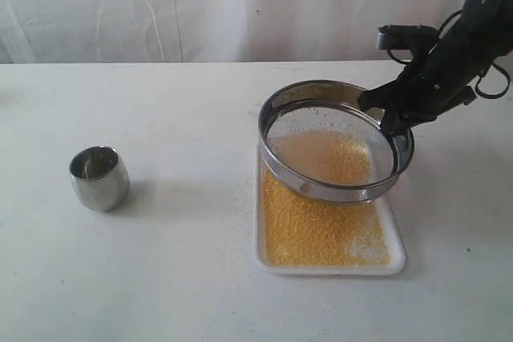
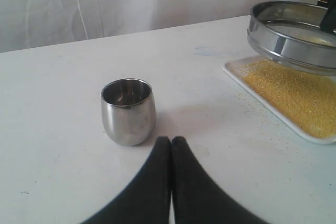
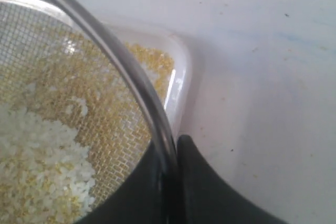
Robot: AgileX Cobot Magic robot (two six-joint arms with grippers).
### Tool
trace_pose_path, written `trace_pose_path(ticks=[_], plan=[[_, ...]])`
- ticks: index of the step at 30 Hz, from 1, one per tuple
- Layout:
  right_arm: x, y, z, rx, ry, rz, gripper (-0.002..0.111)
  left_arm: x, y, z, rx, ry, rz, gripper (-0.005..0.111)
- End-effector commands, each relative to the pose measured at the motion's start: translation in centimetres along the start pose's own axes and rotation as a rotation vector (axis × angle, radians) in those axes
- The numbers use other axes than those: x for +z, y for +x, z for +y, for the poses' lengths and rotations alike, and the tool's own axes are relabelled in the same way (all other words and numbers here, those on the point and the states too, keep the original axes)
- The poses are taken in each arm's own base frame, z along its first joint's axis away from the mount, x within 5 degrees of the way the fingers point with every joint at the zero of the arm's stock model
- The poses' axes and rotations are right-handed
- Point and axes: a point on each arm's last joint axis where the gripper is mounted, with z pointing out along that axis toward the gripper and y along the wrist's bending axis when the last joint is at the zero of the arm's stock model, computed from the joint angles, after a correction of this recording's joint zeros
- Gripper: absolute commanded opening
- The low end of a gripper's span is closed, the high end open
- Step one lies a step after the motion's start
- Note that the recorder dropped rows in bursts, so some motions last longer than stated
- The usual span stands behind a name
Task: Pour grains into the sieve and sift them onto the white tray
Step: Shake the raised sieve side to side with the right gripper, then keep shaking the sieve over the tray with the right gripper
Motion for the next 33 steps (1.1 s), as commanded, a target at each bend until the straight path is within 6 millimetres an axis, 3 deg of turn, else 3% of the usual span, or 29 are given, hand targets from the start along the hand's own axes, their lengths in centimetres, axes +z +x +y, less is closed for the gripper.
trace_pose_path(ticks=[1,2,5,7,8,9,10,11,13,14,17,18,20,21,23,27,29,30,33], plan=[[-0.6,0.2,1.1,-0.130,-0.103,0.024,0.000,0.0,0.1,0.0,-0.007,0.003,-0.002,0.000],[-0.5,0.3,1.5,-0.184,-0.095,0.044,0.000,0.0,0.1,0.0,-0.007,0.003,-0.002,0.000],[-0.6,-0.2,-0.8,0.129,0.072,-0.017,0.000,0.0,0.1,0.0,-0.007,0.003,-0.002,0.000],[-0.6,0.5,1.4,-0.162,-0.077,0.068,0.000,0.0,0.1,0.0,-0.007,0.003,-0.002,0.000],[-0.4,0.7,1.8,-0.227,-0.074,0.092,0.000,0.0,0.1,0.0,-0.007,0.003,-0.002,0.000],[-0.4,0.4,1.0,-0.144,0.022,0.069,0.000,0.0,0.1,0.0,-0.007,0.003,-0.002,0.000],[-0.5,0.1,-0.3,0.047,0.123,0.033,0.000,0.0,0.1,0.0,-0.007,0.003,-0.002,0.000],[-0.4,0.3,-1.0,0.110,0.135,0.043,0.000,0.0,0.1,0.0,-0.007,0.003,-0.002,0.000],[-0.1,0.9,1.2,-0.118,-0.052,0.130,0.000,0.0,0.1,0.0,-0.007,0.003,-0.002,0.000],[0.1,1.1,1.8,-0.190,-0.065,0.147,0.000,0.0,0.1,0.0,-0.007,0.003,-0.002,0.000],[0.0,0.2,0.1,0.134,0.085,0.033,0.000,0.0,0.1,0.0,-0.007,0.003,-0.002,0.000],[0.1,0.3,0.5,0.085,0.036,0.041,0.000,0.0,0.1,0.0,-0.007,0.003,-0.002,0.000],[0.1,0.4,2.8,-0.178,-0.101,0.072,0.000,0.0,0.1,0.0,-0.007,0.003,-0.002,0.000],[0.1,0.1,2.6,-0.157,-0.054,0.048,0.000,0.0,0.1,0.0,-0.007,0.003,-0.002,0.000],[0.0,-0.6,1.0,0.135,0.039,-0.033,0.000,0.0,0.1,0.0,-0.007,0.003,-0.002,0.000],[0.2,-0.2,2.6,-0.170,-0.065,0.040,0.000,0.0,0.1,0.0,-0.007,0.003,-0.002,0.000],[0.0,-0.8,0.4,0.131,0.087,-0.038,0.000,0.0,0.1,0.0,-0.007,0.003,-0.002,0.000],[-0.1,-1.0,0.1,0.174,0.081,-0.049,0.000,0.0,0.1,0.0,-0.007,0.003,-0.002,0.000],[0.1,-0.6,2.4,-0.185,-0.055,0.047,0.000,0.0,0.1,0.0,-0.007,0.003,-0.002,0.000]])
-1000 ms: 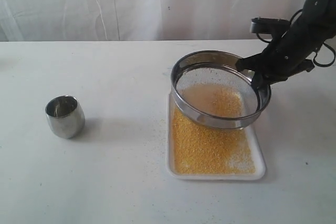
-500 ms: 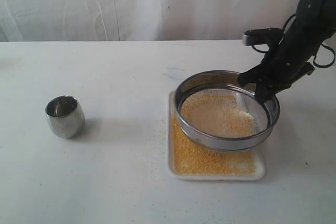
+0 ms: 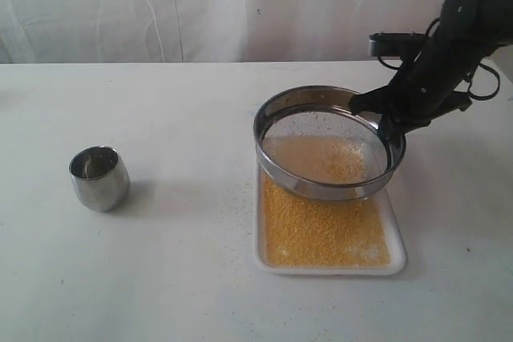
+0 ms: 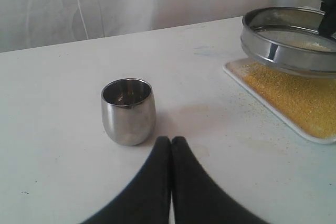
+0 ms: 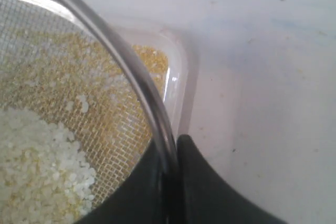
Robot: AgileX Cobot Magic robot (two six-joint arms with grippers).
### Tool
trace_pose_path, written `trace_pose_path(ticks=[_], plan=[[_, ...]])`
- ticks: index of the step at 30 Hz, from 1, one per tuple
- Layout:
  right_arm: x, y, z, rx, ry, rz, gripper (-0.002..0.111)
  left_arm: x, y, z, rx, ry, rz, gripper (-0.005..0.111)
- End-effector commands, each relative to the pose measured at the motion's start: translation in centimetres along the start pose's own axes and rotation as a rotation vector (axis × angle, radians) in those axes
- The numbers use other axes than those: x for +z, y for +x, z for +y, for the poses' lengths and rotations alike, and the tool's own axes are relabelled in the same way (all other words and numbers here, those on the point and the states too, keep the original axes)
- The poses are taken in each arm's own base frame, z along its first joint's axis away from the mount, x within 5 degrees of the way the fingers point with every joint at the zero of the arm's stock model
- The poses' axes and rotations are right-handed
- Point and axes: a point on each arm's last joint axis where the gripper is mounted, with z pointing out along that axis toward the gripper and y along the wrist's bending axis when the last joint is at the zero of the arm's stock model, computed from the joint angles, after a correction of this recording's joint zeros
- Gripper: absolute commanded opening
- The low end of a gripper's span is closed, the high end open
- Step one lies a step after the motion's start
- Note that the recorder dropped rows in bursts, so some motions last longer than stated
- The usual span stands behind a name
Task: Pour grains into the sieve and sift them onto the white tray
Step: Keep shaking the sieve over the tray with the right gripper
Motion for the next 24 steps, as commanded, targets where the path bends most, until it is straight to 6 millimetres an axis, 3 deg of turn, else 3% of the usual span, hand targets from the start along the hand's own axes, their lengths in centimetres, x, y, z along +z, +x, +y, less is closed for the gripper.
trace_pose_path(ticks=[1,2,3,5,6,8,9,11,12,15,17,18,19,21,24], plan=[[-0.6,-0.4,0.6,-0.123,-0.005,0.011,0.000,0.0,0.1,0.0,-0.007,0.003,-0.002,0.000],[-0.6,-0.6,-0.4,0.071,0.064,-0.019,0.000,0.0,0.1,0.0,-0.007,0.003,-0.002,0.000],[-0.7,-0.7,-0.5,0.104,0.058,-0.023,0.000,0.0,0.1,0.0,-0.007,0.003,-0.002,0.000],[-0.6,0.1,2.0,-0.258,-0.098,0.067,0.000,0.0,0.1,0.0,-0.007,0.003,-0.002,0.000],[-0.5,0.4,2.5,-0.285,-0.089,0.090,0.000,0.0,0.1,0.0,-0.007,0.003,-0.002,0.000],[-0.5,-0.5,0.9,0.021,0.038,0.010,0.000,0.0,0.1,0.0,-0.007,0.003,-0.002,0.000],[-0.6,-0.5,0.9,0.056,0.012,0.010,0.000,0.0,0.1,0.0,-0.007,0.003,-0.002,0.000],[-0.6,0.4,3.0,-0.263,-0.142,0.090,0.000,0.0,0.1,0.0,-0.007,0.003,-0.002,0.000],[-0.6,0.5,3.3,-0.306,-0.133,0.101,0.000,0.0,0.1,0.0,-0.007,0.003,-0.002,0.000],[-0.8,-0.5,1.0,0.049,0.026,-0.006,0.000,0.0,0.1,0.0,-0.007,0.003,-0.002,0.000],[-0.8,0.1,2.6,-0.228,-0.113,0.077,0.000,0.0,0.1,0.0,-0.007,0.003,-0.002,0.000],[-0.8,0.4,3.1,-0.285,-0.123,0.105,0.000,0.0,0.1,0.0,-0.007,0.003,-0.002,0.000],[-0.7,0.3,2.6,-0.269,-0.060,0.102,0.000,0.0,0.1,0.0,-0.007,0.003,-0.002,0.000],[-0.8,-0.5,0.9,0.056,0.055,0.017,0.000,0.0,0.1,0.0,-0.007,0.003,-0.002,0.000],[-0.9,0.1,3.0,-0.291,-0.113,0.073,0.000,0.0,0.1,0.0,-0.007,0.003,-0.002,0.000]])
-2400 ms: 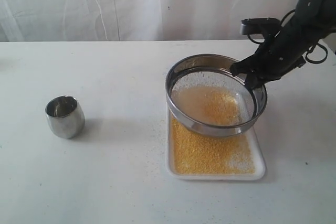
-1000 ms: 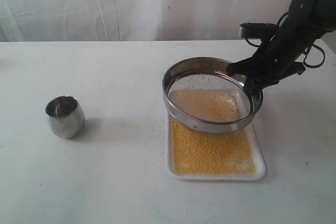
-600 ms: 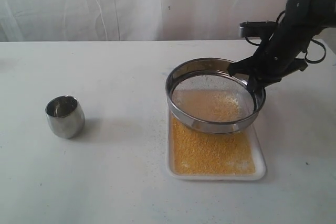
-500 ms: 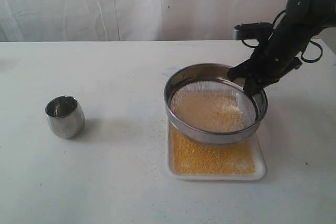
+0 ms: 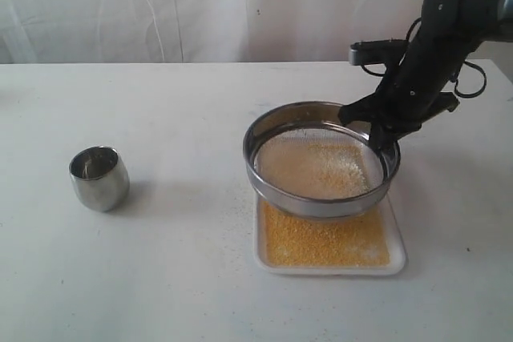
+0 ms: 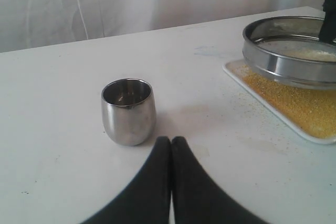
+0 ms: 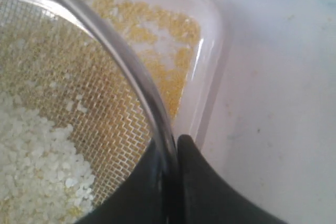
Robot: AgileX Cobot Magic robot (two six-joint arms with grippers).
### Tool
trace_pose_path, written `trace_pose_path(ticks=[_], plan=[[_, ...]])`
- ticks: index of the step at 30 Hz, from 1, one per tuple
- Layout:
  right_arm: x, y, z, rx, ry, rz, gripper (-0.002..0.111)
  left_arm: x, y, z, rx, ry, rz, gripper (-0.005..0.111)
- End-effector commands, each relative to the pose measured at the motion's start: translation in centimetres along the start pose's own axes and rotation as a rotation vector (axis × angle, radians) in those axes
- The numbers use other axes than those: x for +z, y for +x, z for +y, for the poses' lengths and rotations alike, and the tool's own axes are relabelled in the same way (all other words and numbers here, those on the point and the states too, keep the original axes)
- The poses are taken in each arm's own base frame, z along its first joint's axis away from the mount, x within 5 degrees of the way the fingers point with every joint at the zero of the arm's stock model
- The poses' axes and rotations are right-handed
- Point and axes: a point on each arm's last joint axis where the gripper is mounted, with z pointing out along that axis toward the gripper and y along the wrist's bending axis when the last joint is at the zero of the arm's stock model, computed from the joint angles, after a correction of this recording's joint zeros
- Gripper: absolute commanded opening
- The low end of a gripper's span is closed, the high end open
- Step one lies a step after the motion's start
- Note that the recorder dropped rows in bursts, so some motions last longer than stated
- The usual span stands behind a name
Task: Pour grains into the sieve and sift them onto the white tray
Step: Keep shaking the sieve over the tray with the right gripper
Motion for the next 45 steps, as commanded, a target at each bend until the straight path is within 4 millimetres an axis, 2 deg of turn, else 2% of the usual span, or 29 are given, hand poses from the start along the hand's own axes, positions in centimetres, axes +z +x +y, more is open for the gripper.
trace_pose_path(ticks=[1,3,4,6,7,9,11,13,15,17,19,21,23,24,26,30,31,32,33,34,35,36,37,38,39,41,42,44,45], plan=[[-0.9,-0.3,0.9,-0.168,-0.054,-0.032,0.000,0.0,0.1,0.0,-0.007,0.003,-0.002,0.000],[-1.1,-0.7,-1.1,0.160,0.059,-0.086,0.000,0.0,0.1,0.0,-0.007,0.003,-0.002,0.000],[-1.0,-0.6,-0.6,0.108,0.002,-0.070,0.000,0.0,0.1,0.0,-0.007,0.003,-0.002,0.000],[-1.0,0.0,1.3,-0.225,-0.124,-0.004,0.000,0.0,0.1,0.0,-0.007,0.003,-0.002,0.000],[-0.8,0.0,0.7,-0.193,-0.057,-0.005,0.000,0.0,0.1,0.0,-0.007,0.003,-0.002,0.000],[-0.9,-0.6,-1.2,0.124,0.002,-0.086,0.000,0.0,0.1,0.0,-0.007,0.003,-0.002,0.000],[-0.8,-0.1,0.9,-0.168,-0.143,-0.038,0.000,0.0,0.1,0.0,-0.007,0.003,-0.002,0.000],[-0.9,-0.7,-1.3,0.177,-0.011,-0.107,0.000,0.0,0.1,0.0,-0.007,0.003,-0.002,0.000],[-1.0,-0.3,0.9,-0.198,-0.139,-0.064,0.000,0.0,0.1,0.0,-0.007,0.003,-0.002,0.000],[-0.8,-0.7,-1.4,0.162,0.021,-0.110,0.000,0.0,0.1,0.0,-0.007,0.003,-0.002,0.000],[-0.7,0.1,1.2,-0.228,-0.148,-0.023,0.000,0.0,0.1,0.0,-0.007,0.003,-0.002,0.000],[-0.8,-0.5,-1.6,0.157,0.066,-0.088,0.000,0.0,0.1,0.0,-0.007,0.003,-0.002,0.000],[-1.0,0.1,1.8,-0.226,-0.212,-0.031,0.000,0.0,0.1,0.0,-0.007,0.003,-0.002,0.000],[-0.8,-0.1,1.7,-0.191,-0.170,-0.046,0.000,0.0,0.1,0.0,-0.007,0.003,-0.002,0.000],[-0.8,-0.9,-0.6,0.161,-0.013,-0.123,0.000,0.0,0.1,0.0,-0.007,0.003,-0.002,0.000],[-0.9,-0.4,1.8,-0.209,-0.188,-0.061,0.000,0.0,0.1,0.0,-0.007,0.003,-0.002,0.000],[-0.8,-0.6,0.9,-0.104,-0.103,-0.070,0.000,0.0,0.1,0.0,-0.007,0.003,-0.002,0.000],[-0.8,-0.8,-1.2,0.159,0.036,-0.109,0.000,0.0,0.1,0.0,-0.007,0.003,-0.002,0.000],[-0.8,-0.6,-0.9,0.093,0.000,-0.079,0.000,0.0,0.1,0.0,-0.007,0.003,-0.002,0.000],[-0.9,0.1,1.3,-0.210,-0.177,-0.009,0.000,0.0,0.1,0.0,-0.007,0.003,-0.002,0.000],[-0.7,0.3,1.3,-0.242,-0.157,0.004,0.000,0.0,0.1,0.0,-0.007,0.003,-0.002,0.000],[-0.7,-0.4,-1.0,0.030,0.045,-0.063,0.000,0.0,0.1,0.0,-0.007,0.003,-0.002,0.000],[-0.8,-0.4,-1.4,0.130,0.050,-0.074,0.000,0.0,0.1,0.0,-0.007,0.003,-0.002,0.000],[-1.0,-0.1,0.5,-0.138,-0.115,-0.028,0.000,0.0,0.1,0.0,-0.007,0.003,-0.002,0.000],[-1.1,0.0,1.2,-0.232,-0.159,-0.015,0.000,0.0,0.1,0.0,-0.007,0.003,-0.002,0.000],[-1.3,-0.9,-0.8,0.069,-0.002,-0.108,0.000,0.0,0.1,0.0,-0.007,0.003,-0.002,0.000],[-1.5,-0.9,-0.9,0.098,-0.017,-0.106,0.000,0.0,0.1,0.0,-0.007,0.003,-0.002,0.000],[-1.8,-0.1,1.2,-0.235,-0.152,-0.014,0.000,0.0,0.1,0.0,-0.007,0.003,-0.002,0.000],[-1.8,-0.3,0.4,-0.178,-0.063,-0.021,0.000,0.0,0.1,0.0,-0.007,0.003,-0.002,0.000]])
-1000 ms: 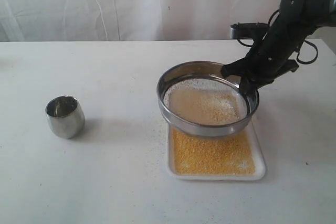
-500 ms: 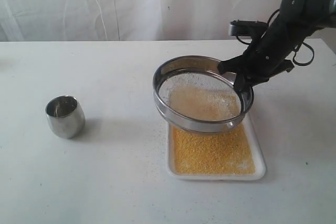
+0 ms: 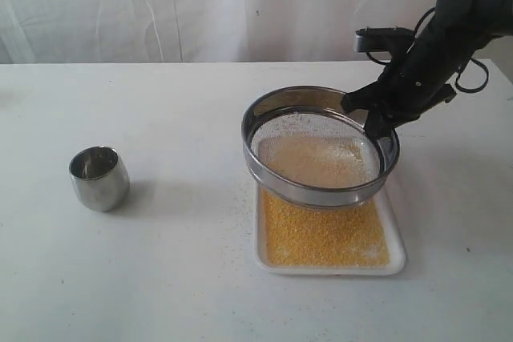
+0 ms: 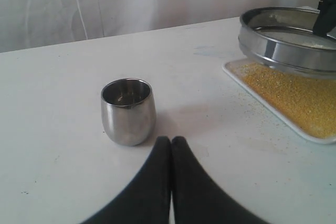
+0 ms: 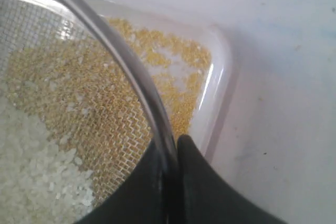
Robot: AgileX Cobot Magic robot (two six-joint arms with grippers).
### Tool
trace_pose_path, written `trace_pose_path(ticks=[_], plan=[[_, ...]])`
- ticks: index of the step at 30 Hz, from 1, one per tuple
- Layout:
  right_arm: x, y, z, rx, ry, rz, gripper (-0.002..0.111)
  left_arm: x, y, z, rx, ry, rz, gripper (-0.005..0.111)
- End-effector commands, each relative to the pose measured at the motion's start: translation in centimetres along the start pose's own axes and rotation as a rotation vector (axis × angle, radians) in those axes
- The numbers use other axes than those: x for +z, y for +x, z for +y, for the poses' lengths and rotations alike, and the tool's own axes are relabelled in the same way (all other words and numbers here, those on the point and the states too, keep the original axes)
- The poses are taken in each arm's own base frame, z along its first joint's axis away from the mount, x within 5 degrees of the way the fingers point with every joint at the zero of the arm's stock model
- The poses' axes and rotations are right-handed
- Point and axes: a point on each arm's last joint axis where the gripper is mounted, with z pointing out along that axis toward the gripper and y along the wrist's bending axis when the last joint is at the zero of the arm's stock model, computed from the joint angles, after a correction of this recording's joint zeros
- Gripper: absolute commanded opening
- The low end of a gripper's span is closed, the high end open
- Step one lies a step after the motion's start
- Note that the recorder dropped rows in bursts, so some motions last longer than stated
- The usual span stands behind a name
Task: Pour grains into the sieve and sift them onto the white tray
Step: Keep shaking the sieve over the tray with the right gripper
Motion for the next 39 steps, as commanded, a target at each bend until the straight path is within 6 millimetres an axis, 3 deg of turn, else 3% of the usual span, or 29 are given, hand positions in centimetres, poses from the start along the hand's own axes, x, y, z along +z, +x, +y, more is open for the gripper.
trace_pose_path(ticks=[1,2,3,6,7,9,12,13,15,16,19,20,23,25,26,27,30,34,37,38,39], plan=[[-1.2,-0.2,-0.5,0.007,0.103,-0.004,0.000,0.0,0.1,0.0,-0.007,0.003,-0.004,0.000],[-1.4,-0.2,-1.6,0.138,0.176,-0.028,0.000,0.0,0.1,0.0,-0.007,0.003,-0.004,0.000],[-1.6,-0.2,-1.5,0.121,0.151,-0.014,0.000,0.0,0.1,0.0,-0.007,0.003,-0.004,0.000],[-1.6,0.3,1.2,-0.158,-0.054,0.055,0.000,0.0,0.1,0.0,-0.007,0.003,-0.004,0.000],[-1.8,-0.4,0.0,-0.023,0.091,-0.021,0.000,0.0,0.1,0.0,-0.007,0.003,-0.004,0.000],[-2.2,-0.6,-0.7,0.155,0.115,-0.068,0.000,0.0,0.1,0.0,-0.007,0.003,-0.004,0.000],[-2.2,-0.2,1.8,-0.170,-0.079,0.003,0.000,0.0,0.1,0.0,-0.007,0.003,-0.004,0.000],[-2.2,-0.4,1.3,-0.144,-0.029,-0.008,0.000,0.0,0.1,0.0,-0.007,0.003,-0.004,0.000],[-2.4,-0.7,-0.7,0.123,0.149,-0.057,0.000,0.0,0.1,0.0,-0.007,0.003,-0.004,0.000],[-2.4,-0.6,-0.8,0.154,0.160,-0.054,0.000,0.0,0.1,0.0,-0.007,0.003,-0.004,0.000],[-2.3,0.0,1.7,-0.185,-0.038,0.038,0.000,0.0,0.1,0.0,-0.007,0.003,-0.004,0.000],[-2.2,-0.1,1.5,-0.199,-0.009,0.038,0.000,0.0,0.1,0.0,-0.007,0.003,-0.004,0.000],[-2.5,-0.8,-0.7,0.137,0.166,-0.062,0.000,0.0,0.1,0.0,-0.007,0.003,-0.004,0.000],[-2.5,-0.7,0.3,0.033,0.048,-0.035,0.000,0.0,0.1,0.0,-0.007,0.003,-0.004,0.000],[-2.4,-0.4,1.4,-0.145,-0.042,-0.007,0.000,0.0,0.1,0.0,-0.007,0.003,-0.004,0.000],[-2.4,-0.5,1.6,-0.192,-0.046,-0.009,0.000,0.0,0.1,0.0,-0.007,0.003,-0.004,0.000],[-2.6,-1.1,-0.5,0.152,0.115,-0.099,0.000,0.0,0.1,0.0,-0.007,0.003,-0.004,0.000],[-2.5,-0.6,1.4,-0.157,-0.066,-0.030,0.000,0.0,0.1,0.0,-0.007,0.003,-0.004,0.000],[-2.7,-1.1,-0.8,0.144,0.108,-0.097,0.000,0.0,0.1,0.0,-0.007,0.003,-0.004,0.000],[-2.7,-1.0,-0.6,0.132,0.084,-0.084,0.000,0.0,0.1,0.0,-0.007,0.003,-0.004,0.000],[-2.6,-0.8,0.1,0.009,0.026,-0.058,0.000,0.0,0.1,0.0,-0.007,0.003,-0.004,0.000]])
